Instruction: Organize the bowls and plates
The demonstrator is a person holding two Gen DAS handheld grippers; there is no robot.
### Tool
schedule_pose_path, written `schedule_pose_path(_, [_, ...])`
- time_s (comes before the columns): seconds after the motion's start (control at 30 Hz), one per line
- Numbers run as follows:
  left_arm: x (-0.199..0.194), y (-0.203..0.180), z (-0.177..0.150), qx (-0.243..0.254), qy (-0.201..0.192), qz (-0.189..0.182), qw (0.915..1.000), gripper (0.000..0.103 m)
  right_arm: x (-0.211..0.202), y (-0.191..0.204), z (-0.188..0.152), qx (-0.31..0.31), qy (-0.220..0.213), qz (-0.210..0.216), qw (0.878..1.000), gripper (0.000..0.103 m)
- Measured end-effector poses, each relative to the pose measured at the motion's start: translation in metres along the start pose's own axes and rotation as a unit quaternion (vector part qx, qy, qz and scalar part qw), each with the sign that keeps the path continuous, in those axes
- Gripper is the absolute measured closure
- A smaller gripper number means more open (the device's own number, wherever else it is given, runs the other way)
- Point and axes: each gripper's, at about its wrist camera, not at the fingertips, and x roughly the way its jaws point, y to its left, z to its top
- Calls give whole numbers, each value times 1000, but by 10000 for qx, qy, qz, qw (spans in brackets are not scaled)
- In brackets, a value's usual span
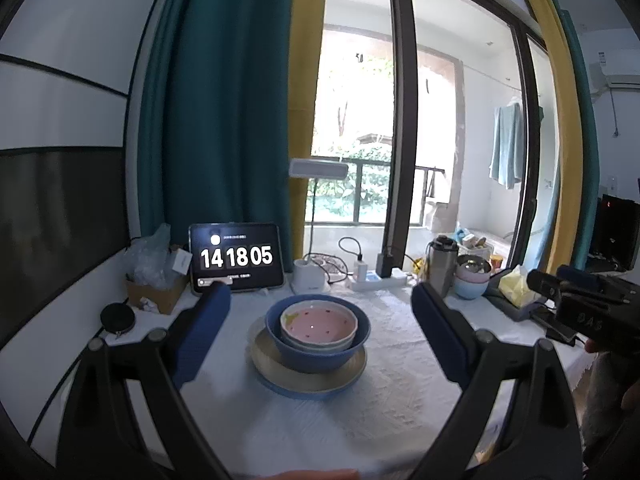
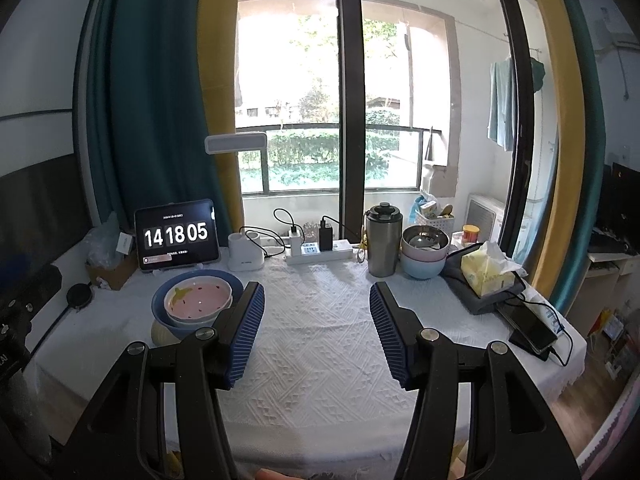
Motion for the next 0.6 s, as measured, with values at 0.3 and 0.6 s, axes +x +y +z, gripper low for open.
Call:
schedule_pose_path(0.3, [0, 2, 0, -28, 45, 16, 10000, 10, 2, 2, -1, -3, 19, 1, 10000, 45])
schedule_pose_path(0.6, [1, -1, -2, -15, 77, -3, 10000, 10, 3, 1, -2, 16, 35, -9, 10000, 45])
